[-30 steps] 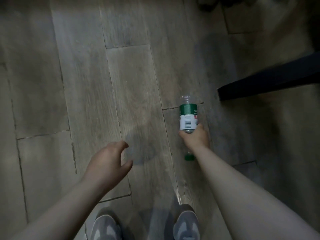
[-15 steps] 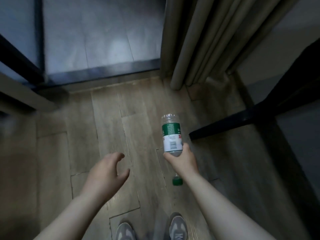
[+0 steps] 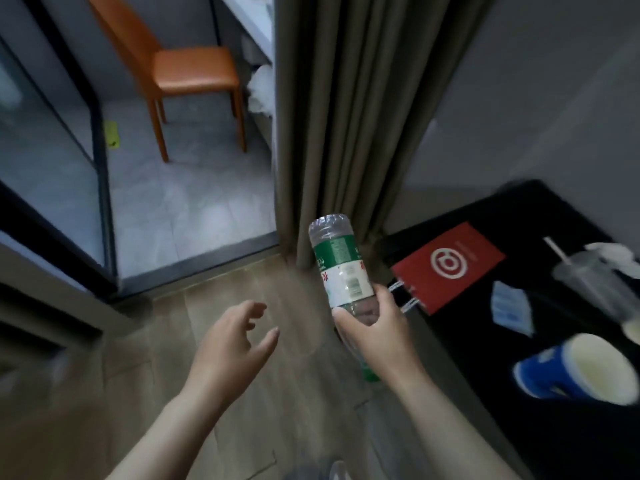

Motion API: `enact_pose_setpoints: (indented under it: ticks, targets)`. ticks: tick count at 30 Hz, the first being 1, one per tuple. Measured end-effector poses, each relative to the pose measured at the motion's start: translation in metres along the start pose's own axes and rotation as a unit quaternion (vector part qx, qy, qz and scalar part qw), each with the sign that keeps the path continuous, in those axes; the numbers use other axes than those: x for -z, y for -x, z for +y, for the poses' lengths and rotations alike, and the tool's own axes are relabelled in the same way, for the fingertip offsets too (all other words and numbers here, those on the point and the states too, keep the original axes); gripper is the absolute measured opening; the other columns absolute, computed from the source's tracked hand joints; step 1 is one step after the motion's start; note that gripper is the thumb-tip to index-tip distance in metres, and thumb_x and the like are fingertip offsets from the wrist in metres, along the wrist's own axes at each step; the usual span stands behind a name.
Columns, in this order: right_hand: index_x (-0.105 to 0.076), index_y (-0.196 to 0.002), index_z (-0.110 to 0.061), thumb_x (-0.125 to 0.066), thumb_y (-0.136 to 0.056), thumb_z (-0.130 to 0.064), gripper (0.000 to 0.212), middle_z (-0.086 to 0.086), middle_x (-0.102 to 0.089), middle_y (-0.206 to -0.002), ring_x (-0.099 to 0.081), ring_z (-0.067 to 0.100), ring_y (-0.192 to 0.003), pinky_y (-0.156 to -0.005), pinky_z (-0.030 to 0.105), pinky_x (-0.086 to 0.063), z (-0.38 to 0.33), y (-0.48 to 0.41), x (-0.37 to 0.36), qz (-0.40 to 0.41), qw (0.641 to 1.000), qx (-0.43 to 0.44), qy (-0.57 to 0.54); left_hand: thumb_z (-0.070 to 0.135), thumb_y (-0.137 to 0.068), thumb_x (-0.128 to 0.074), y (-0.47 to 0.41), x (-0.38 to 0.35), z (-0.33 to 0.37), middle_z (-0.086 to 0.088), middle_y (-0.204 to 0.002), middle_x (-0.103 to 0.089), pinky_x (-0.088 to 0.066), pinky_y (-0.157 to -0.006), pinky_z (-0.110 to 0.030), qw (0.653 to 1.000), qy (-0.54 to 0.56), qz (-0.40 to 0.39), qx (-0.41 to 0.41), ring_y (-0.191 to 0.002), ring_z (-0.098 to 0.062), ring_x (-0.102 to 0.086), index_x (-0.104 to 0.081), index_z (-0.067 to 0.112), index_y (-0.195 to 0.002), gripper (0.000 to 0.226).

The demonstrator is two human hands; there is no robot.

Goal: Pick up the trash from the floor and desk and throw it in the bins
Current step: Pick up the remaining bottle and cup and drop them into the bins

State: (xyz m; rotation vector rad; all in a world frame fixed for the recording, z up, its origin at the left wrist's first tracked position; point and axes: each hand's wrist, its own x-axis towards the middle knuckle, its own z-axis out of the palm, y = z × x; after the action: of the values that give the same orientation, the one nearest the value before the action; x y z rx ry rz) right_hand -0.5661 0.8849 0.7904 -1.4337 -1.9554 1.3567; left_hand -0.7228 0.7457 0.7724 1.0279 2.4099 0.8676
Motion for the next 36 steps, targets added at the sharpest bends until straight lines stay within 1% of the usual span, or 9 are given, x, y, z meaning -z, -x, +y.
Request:
enact_pose_setpoints:
  ticks: [3,6,10,13,18,21,27,29,36]
  targets:
    - [-0.053,-0.108,-0.037,-0.076,-0.070,-0.039,0.045,-0.014,-0.068,-0.096,-0.064,-0.006,-0.081,-0.070,0.014,-0.051,-0.024,0.019,0.056,0.042,0.998,0.016,-0.038,0.038,-0.082,-0.069,0.003,0.016,0.059,0.013,-0.113,-0.061,-0.052,-0.083,-0.027,0.998,0.009,-0.010,-0.053,-0.093,-0.002,-0.059,-0.058,0.028,-0.117,0.038]
    - [-0.055,-0.112,-0.031,-0.076,-0.073,-0.039,0.045,-0.011,-0.070,-0.098,-0.066,-0.003,-0.083,-0.074,0.022,-0.054,-0.036,0.035,0.108,0.076,0.995,0.022,-0.062,0.036,-0.082,-0.069,0.004,0.022,0.117,0.013,-0.113,-0.060,-0.052,-0.087,-0.030,0.994,0.015,-0.015,-0.108,-0.096,-0.004,-0.059,-0.057,0.027,-0.118,0.039]
    - [-0.053,-0.120,-0.034,-0.075,-0.072,-0.041,0.053,-0.015,-0.069,-0.099,-0.064,-0.008,-0.085,-0.064,0.010,-0.048,-0.040,0.060,0.172,0.126,0.986,0.038,-0.106,0.038,-0.082,-0.068,0.007,0.013,0.185,0.014,-0.110,-0.061,-0.050,-0.084,-0.026,0.983,0.015,-0.032,-0.178,-0.096,-0.002,-0.058,-0.058,0.028,-0.117,0.038]
    - [-0.055,-0.112,-0.040,-0.076,-0.072,-0.045,0.045,-0.020,-0.068,-0.094,-0.062,-0.012,-0.082,-0.060,0.007,-0.046,-0.034,0.080,0.223,0.173,0.977,0.048,-0.112,0.040,-0.079,-0.069,0.017,-0.005,0.233,0.018,-0.099,-0.063,-0.053,-0.078,-0.028,0.977,0.051,-0.053,-0.198,-0.086,0.005,-0.059,-0.060,0.031,-0.108,0.032]
    - [-0.057,-0.102,-0.040,-0.077,-0.075,-0.033,0.034,-0.017,-0.068,-0.091,-0.063,-0.012,-0.080,-0.057,0.004,-0.045,-0.008,0.106,0.311,0.234,0.960,0.046,-0.146,0.035,-0.077,-0.069,0.036,-0.050,0.308,0.013,-0.097,-0.066,-0.055,-0.080,-0.037,0.963,0.078,-0.098,-0.238,-0.089,-0.002,-0.064,-0.061,0.035,-0.101,0.026]
    - [-0.057,-0.109,-0.037,-0.077,-0.075,-0.032,0.040,-0.015,-0.068,-0.093,-0.064,-0.009,-0.078,-0.056,0.004,-0.045,0.012,0.117,0.358,0.270,0.948,0.046,-0.160,0.036,-0.079,-0.068,0.047,-0.082,0.351,0.014,-0.097,-0.065,-0.054,-0.081,-0.036,0.953,0.076,-0.108,-0.272,-0.090,-0.002,-0.062,-0.062,0.032,-0.105,0.027]
    - [-0.054,-0.117,-0.032,-0.077,-0.075,-0.033,0.047,-0.017,-0.065,-0.098,-0.062,-0.013,-0.078,-0.056,0.003,-0.044,0.057,0.139,0.425,0.323,0.932,0.028,-0.160,0.038,-0.080,-0.070,0.069,-0.139,0.413,0.016,-0.105,-0.063,-0.045,-0.076,-0.009,0.936,0.081,-0.155,-0.306,-0.093,0.004,-0.059,-0.059,0.034,-0.108,0.031]
    - [-0.053,-0.123,-0.032,-0.076,-0.075,-0.038,0.053,-0.016,-0.065,-0.104,-0.062,-0.012,-0.082,-0.058,0.007,-0.046,0.072,0.146,0.439,0.336,0.927,0.016,-0.166,0.037,-0.079,-0.072,0.077,-0.155,0.425,0.017,-0.104,-0.063,-0.044,-0.070,-0.006,0.931,0.072,-0.164,-0.317,-0.090,0.006,-0.058,-0.058,0.035,-0.107,0.031]
    - [-0.043,-0.117,-0.041,-0.073,-0.076,-0.043,0.051,-0.029,-0.054,-0.095,-0.050,-0.030,-0.077,-0.049,0.000,-0.040,0.111,0.167,0.465,0.395,0.902,-0.041,-0.171,0.036,-0.079,-0.072,0.088,-0.194,0.453,0.017,-0.107,-0.061,-0.053,-0.084,-0.025,0.917,0.051,-0.216,-0.330,-0.095,-0.001,-0.060,-0.058,0.034,-0.112,0.035]
